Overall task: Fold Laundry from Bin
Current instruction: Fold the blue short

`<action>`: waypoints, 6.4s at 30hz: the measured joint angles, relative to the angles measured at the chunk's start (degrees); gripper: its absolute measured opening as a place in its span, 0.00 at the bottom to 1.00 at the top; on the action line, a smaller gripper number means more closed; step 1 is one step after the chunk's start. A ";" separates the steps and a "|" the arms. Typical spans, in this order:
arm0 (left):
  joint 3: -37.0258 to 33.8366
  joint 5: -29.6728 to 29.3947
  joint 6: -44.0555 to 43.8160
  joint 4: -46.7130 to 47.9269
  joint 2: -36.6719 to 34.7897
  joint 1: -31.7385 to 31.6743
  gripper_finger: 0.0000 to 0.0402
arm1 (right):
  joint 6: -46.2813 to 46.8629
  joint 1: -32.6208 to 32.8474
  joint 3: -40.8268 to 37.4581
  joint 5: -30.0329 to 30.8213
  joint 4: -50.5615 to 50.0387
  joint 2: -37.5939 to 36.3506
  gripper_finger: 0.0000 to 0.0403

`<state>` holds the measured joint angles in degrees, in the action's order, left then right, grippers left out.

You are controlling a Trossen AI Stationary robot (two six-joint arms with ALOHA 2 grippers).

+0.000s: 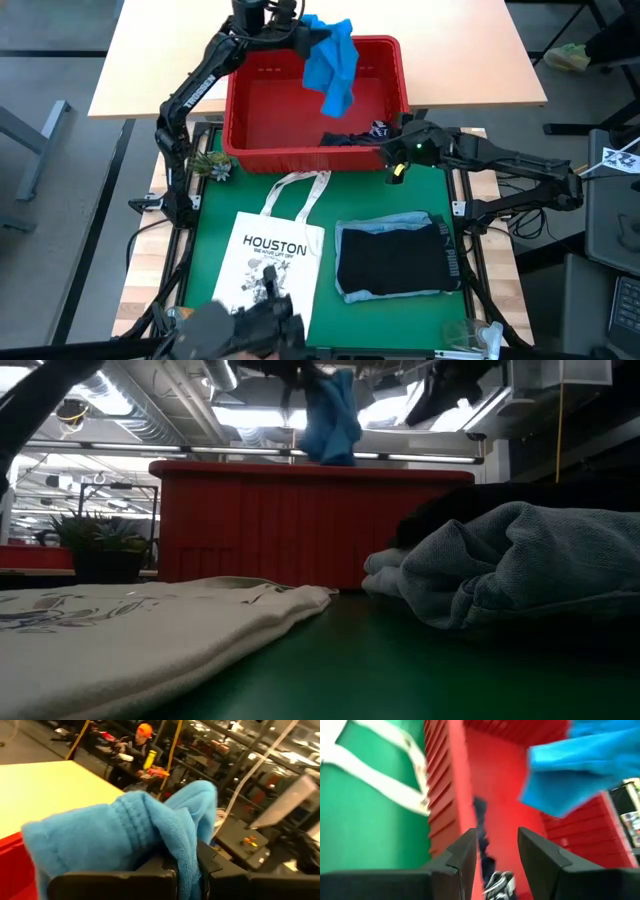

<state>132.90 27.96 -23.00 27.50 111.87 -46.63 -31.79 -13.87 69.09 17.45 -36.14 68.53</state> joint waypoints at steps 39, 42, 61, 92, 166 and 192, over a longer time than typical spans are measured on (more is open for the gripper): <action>-0.02 -1.76 13.35 6.01 -3.62 18.87 0.02 | -18.05 -0.02 28.53 0.60 -2.10 0.27 0.35; 0.00 -1.78 13.54 6.04 -3.62 18.92 0.02 | -18.10 -0.02 28.51 4.16 -2.75 0.42 0.35; -0.04 -1.81 18.66 7.26 -3.62 21.23 0.02 | -16.79 -0.04 28.51 9.05 -6.16 1.37 0.35; -0.04 -1.92 27.17 15.26 -3.62 24.78 0.02 | -12.03 -0.04 28.51 -0.14 -14.47 0.23 0.35; -0.04 -23.81 38.66 20.93 -3.62 34.05 0.06 | 6.85 -0.03 28.49 -21.41 -27.05 4.34 0.06; -0.04 -28.30 36.79 32.74 -3.62 34.07 0.35 | 3.05 -0.04 28.49 -12.39 -33.08 -3.47 0.01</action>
<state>132.86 -0.34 13.79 60.24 108.25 -12.56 -28.74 -13.91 97.58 5.06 -69.22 65.06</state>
